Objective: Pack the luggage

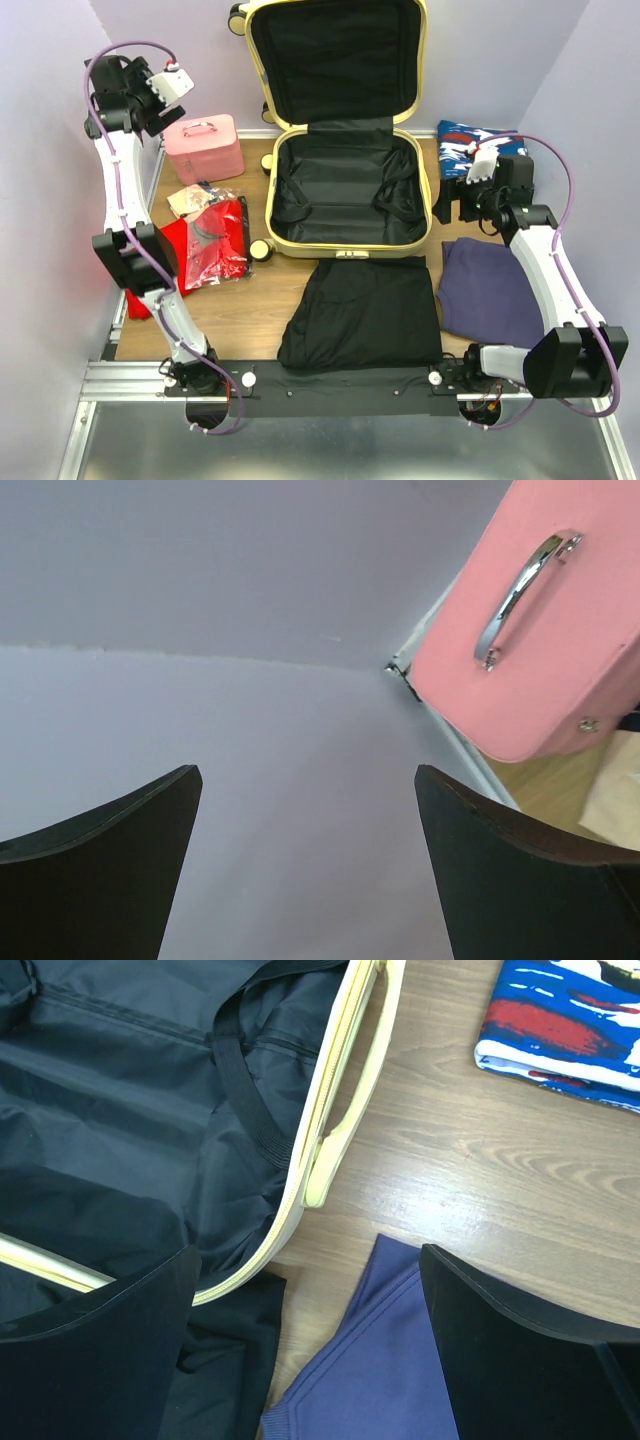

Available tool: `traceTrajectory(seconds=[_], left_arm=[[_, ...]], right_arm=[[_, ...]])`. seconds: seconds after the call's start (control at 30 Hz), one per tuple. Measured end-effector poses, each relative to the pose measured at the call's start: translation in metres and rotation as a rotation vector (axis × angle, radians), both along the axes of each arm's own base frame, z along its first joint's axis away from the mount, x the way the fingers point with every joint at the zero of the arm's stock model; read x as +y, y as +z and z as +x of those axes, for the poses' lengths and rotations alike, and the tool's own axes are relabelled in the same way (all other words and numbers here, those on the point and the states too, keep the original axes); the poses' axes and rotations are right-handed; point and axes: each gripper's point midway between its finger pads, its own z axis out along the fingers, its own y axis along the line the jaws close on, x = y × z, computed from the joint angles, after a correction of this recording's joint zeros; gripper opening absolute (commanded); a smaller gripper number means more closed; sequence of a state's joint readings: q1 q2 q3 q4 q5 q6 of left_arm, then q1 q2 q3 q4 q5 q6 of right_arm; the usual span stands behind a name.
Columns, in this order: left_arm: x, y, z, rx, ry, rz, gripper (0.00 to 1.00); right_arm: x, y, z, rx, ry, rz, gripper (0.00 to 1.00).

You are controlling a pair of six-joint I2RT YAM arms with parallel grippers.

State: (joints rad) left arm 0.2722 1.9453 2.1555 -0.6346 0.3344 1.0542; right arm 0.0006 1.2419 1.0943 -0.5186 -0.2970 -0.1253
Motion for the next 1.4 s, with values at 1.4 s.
traceTrajectory(seconds=[1.4], left_arm=[[-0.04, -0.142, 0.084, 0.14, -0.254, 0.197, 0.68]], right_arm=[[-0.014, -0.027, 0.009, 0.059, -0.017, -0.089, 1.0]])
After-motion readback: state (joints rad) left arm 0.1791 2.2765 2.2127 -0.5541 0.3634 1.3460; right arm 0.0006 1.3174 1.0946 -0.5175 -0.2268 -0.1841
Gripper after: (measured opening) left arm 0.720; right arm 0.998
